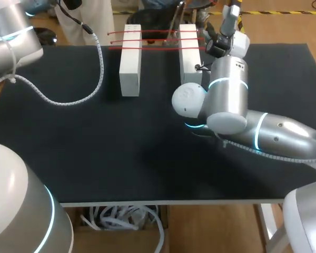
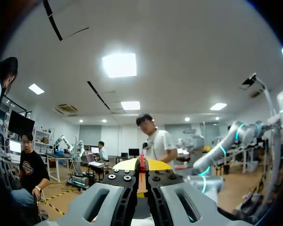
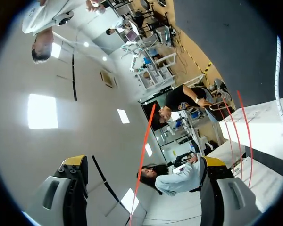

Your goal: Grab the tape and strap the tape.

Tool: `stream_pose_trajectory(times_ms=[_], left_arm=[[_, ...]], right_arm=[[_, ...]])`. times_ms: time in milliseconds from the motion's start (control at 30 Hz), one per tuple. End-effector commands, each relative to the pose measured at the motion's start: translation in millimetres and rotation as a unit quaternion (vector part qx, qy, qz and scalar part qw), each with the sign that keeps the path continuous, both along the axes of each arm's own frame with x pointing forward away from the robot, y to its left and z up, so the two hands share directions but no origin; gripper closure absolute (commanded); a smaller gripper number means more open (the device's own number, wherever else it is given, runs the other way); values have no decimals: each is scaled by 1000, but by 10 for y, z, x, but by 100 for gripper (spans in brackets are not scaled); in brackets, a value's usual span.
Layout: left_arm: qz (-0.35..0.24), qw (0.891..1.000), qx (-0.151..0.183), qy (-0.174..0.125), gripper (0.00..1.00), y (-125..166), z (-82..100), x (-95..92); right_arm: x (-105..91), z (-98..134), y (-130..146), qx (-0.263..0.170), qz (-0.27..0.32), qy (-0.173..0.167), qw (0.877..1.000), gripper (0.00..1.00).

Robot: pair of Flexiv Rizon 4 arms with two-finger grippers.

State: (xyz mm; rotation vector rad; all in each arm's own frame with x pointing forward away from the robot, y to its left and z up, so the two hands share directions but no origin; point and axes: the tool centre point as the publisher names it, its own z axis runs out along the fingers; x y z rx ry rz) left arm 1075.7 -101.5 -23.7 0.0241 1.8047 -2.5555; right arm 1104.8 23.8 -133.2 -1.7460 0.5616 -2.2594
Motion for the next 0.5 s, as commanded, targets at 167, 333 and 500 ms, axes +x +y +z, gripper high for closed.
stream_pose_trajectory(times_ms=[167,333,500], left_arm=[[1,1000,0,0,100,0,-3,-6],[1,1000,0,0,100,0,-3,-6],[1,1000,0,0,100,0,-3,-6]], right_arm=[[-66,-22,-224,-8,-2,18,1000,0],[-55,-10,-288,-19,-11,18,1000,0],[-51,-2,-316,-27,-15,15,999,0]])
